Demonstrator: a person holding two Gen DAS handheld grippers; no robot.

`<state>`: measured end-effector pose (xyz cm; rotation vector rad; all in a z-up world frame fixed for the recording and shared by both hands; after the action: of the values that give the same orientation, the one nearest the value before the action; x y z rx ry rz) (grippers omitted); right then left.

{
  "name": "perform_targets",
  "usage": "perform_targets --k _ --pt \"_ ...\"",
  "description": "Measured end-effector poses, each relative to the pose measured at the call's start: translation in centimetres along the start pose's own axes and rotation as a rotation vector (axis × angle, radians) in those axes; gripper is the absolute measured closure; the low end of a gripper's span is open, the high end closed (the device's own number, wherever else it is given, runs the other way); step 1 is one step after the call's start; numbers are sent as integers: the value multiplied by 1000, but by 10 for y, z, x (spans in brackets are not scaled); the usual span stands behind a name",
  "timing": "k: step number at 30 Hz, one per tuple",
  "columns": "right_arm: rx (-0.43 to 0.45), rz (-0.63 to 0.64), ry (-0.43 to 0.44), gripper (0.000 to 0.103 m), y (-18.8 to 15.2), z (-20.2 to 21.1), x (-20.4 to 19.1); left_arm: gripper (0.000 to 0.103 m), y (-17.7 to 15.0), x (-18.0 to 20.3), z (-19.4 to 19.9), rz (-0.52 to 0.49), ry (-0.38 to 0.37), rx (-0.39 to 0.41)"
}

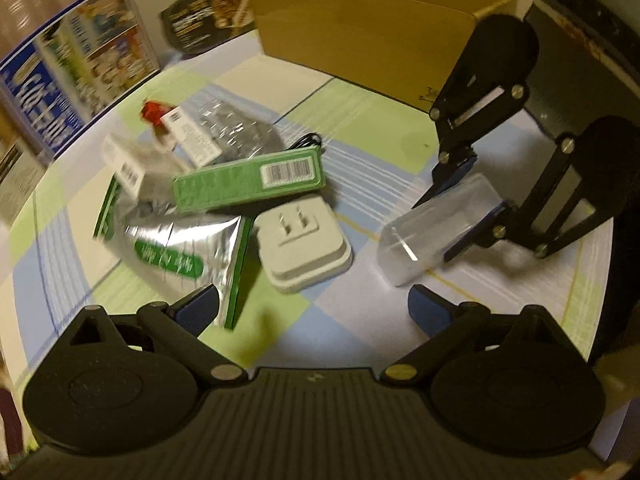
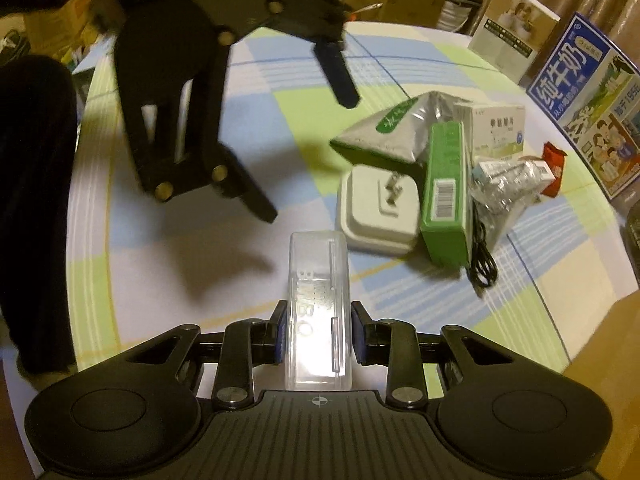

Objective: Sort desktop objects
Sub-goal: 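Move the right gripper to the clear plastic case and grasp it, then grasp the white square plug adapter with the left gripper while the right lifts the case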

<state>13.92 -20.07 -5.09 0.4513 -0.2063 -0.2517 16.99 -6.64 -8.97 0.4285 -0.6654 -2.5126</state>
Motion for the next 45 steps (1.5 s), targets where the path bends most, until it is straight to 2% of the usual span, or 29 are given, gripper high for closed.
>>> perform_targets --k 5,8,11,14,18,21,25,30,32,34,38,42,44,45 --pt "-23 -13 -27 75 -13 9 11 5 16 4 -22 -146 -30 -26" --pt "-26 -24 -33 75 -21 12 13 6 23 2 -37 -153 -64 -57" --pt "-34 -25 -34 75 -25 12 12 8 30 -3 -52 -96 -79 -88" --pt "-34 -28 -35 75 -28 13 13 16 35 -12 -64 45 -89 -123" --pt "-31 -42 -37 75 -30 14 12 21 38 -18 -75 164 -55 -135" --pt "-28 -54 -29 75 -32 16 11 41 38 -18 -78 189 -29 -143" --pt "-31 -59 -11 75 -36 20 6 41 31 -7 -66 146 -41 -148" --pt "-40 -43 13 75 -39 22 -1 41 9 27 -40 -48 -157 -163" --pt "-42 -42 11 75 -39 21 -3 40 2 35 -34 -82 -155 -174" --pt "-38 -50 10 75 -39 21 -3 31 0 37 -32 -67 -138 -163" --pt "-33 -73 7 75 -39 20 -3 30 2 34 -37 28 -128 -135" --pt "-24 -92 -4 71 -40 19 -1 40 3 35 -42 73 -116 -133" --pt "-23 -98 -12 64 -39 18 -1 42 3 36 -41 89 -113 -126" --pt "-23 -100 -12 63 -39 17 -1 42 3 36 -40 89 -110 -125"
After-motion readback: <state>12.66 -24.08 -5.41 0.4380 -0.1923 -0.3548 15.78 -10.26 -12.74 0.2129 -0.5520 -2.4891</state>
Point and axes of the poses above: each gripper's, at about its wrist camera, not at the fingertips, and z roughly against the way its jaws point, x to its right, y to its top, the point moved 1 cm from there along -z, roughly the way its jaws point, and after that the axes turned 2 degrees about -z, right-handed, at the moved point
